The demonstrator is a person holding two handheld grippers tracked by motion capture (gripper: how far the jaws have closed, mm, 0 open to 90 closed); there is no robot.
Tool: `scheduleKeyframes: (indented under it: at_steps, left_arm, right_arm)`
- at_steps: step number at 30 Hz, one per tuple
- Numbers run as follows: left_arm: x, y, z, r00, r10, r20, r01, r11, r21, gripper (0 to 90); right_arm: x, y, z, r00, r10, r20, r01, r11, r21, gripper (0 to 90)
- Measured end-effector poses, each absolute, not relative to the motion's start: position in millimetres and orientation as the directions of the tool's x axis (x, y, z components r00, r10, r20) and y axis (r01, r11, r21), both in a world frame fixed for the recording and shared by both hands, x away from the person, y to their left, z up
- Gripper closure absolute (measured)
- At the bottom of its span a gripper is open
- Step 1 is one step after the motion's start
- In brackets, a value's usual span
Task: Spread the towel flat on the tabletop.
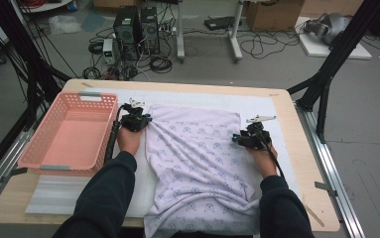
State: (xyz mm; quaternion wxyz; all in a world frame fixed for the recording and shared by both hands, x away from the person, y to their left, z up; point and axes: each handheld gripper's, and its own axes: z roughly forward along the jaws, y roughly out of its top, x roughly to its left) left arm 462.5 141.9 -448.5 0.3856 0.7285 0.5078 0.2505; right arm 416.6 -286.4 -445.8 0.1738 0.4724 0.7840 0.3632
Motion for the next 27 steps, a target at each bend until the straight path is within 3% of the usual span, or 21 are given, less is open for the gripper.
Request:
scheduleKeyframes:
  at_steps: [1,2,5,7,9,12,15,20,24,26,27]
  left_arm:
    - [463.1,143.7,-449.1,0.353,0.935,-0.037,0.554,-0.177,0.813,89.5]
    - [463.3,144.8,-449.5,0.351,0.936,-0.042,0.558,-0.173,0.812,89.5]
    - [462.4,144.6,-447.7,0.354,0.933,-0.060,0.556,-0.159,0.816,89.2]
    - [461.1,142.9,-444.3,0.357,0.931,-0.081,0.554,-0.140,0.821,80.2]
    - [458.3,140.5,-439.7,0.360,0.927,-0.109,0.557,-0.120,0.822,63.9]
    - [453.8,136.8,-436.5,0.412,0.894,-0.176,0.587,-0.113,0.802,50.6]
    - [447.3,131.3,-433.3,0.470,0.855,-0.219,0.619,-0.143,0.772,46.6]
    - [430.1,118.6,-434.8,0.519,0.808,-0.279,0.641,-0.152,0.753,46.6]
    - [418.7,108.4,-445.3,0.556,0.815,-0.161,0.605,-0.264,0.752,42.3]
    - [411.4,102.2,-448.2,0.573,0.818,-0.051,0.545,-0.333,0.770,44.2]
    - [409.8,100.3,-447.8,0.598,0.801,-0.014,0.514,-0.371,0.773,50.7]
  right_arm:
    - [417.7,-287.5,-446.1,-0.503,0.862,0.060,0.605,0.302,0.737,82.5]
    - [419.6,-288.7,-446.4,-0.512,0.857,0.066,0.602,0.303,0.739,85.1]
    - [425.4,-290.6,-444.7,-0.501,0.865,0.006,0.588,0.335,0.736,86.7]
    - [432.3,-295.8,-443.7,-0.428,0.901,-0.073,0.584,0.337,0.739,86.7]
    - [438.0,-305.1,-444.7,-0.333,0.936,-0.116,0.589,0.302,0.749,86.3]
    - [440.2,-317.0,-448.5,-0.272,0.962,-0.005,0.614,0.177,0.769,79.3]
    - [434.7,-318.6,-444.1,-0.283,0.959,0.005,0.604,0.174,0.778,67.2]
    - [418.6,-327.1,-429.4,-0.302,0.952,0.045,0.571,0.143,0.808,62.4]
    - [406.3,-332.9,-420.5,-0.348,0.932,0.102,0.582,0.129,0.803,58.4]
    - [399.2,-332.1,-415.5,-0.365,0.926,0.093,0.563,0.140,0.814,58.4]
    - [395.7,-331.7,-414.1,-0.382,0.920,0.091,0.550,0.146,0.823,58.3]
